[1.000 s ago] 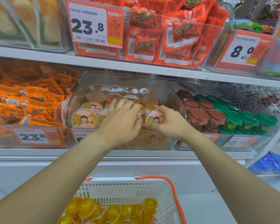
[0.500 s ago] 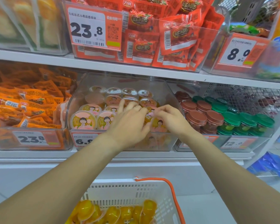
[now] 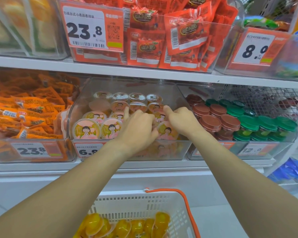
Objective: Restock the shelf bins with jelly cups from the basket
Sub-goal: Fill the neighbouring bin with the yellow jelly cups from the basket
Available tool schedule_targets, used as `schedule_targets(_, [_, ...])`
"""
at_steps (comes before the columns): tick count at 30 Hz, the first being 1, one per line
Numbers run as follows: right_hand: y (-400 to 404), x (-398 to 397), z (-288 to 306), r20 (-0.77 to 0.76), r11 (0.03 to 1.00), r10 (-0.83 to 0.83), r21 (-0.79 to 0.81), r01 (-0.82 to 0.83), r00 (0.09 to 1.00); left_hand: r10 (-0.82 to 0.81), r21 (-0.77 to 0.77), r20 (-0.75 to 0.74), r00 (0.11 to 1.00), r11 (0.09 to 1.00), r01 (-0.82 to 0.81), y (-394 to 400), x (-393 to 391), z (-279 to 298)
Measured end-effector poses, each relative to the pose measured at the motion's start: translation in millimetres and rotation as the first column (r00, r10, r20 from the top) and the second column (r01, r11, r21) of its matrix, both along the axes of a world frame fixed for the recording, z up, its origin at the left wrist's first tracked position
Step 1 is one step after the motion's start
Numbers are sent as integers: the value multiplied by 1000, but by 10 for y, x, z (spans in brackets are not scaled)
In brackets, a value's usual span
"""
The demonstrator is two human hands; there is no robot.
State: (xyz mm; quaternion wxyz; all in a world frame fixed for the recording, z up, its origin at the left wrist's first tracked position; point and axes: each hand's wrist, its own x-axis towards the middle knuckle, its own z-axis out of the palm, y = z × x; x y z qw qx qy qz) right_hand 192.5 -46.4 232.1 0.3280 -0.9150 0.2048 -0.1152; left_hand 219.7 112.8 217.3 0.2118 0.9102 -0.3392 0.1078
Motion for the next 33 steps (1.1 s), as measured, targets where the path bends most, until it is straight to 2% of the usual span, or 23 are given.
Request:
schedule_targets(4, [17,-59,64,-3,1000,22,-21,-22,1000,-8,-46,-10,1000,999,8,80,0,-5])
schedule_targets(12, [65,-166,151,-1,987,139,-82,-139,990,-1,-21,24,1000,1000,1,88,22,-40])
schedule_targets(16, [31,-205,200,-101,926,274,-239,-291,956,-10,14,36,999,1000,10,110,12,-20])
schedule_targets(18, [32,-223,168,-84,904,313,-280,-324,946,-20,-6,62,998,1000,20,143,3,-19])
schedule_targets(21, [63,-244,123,33,893,349,-313,-322,936,-8,-99,121,993,995,20,234,4,-18])
schedule_targets(23, [77,-241,90,82,905,342,-298,-304,936,24,-109,147,989,994,-8,311,2,-13])
schedule_targets(29, [101,-264,37,154,936,290,-250,-247,944,91,-39,171,981,996,-86,553,-42,-38])
schedule_targets(33, [96,-315,21,179,955,240,-220,-199,954,97,-12,123,988,995,-97,563,-33,-106])
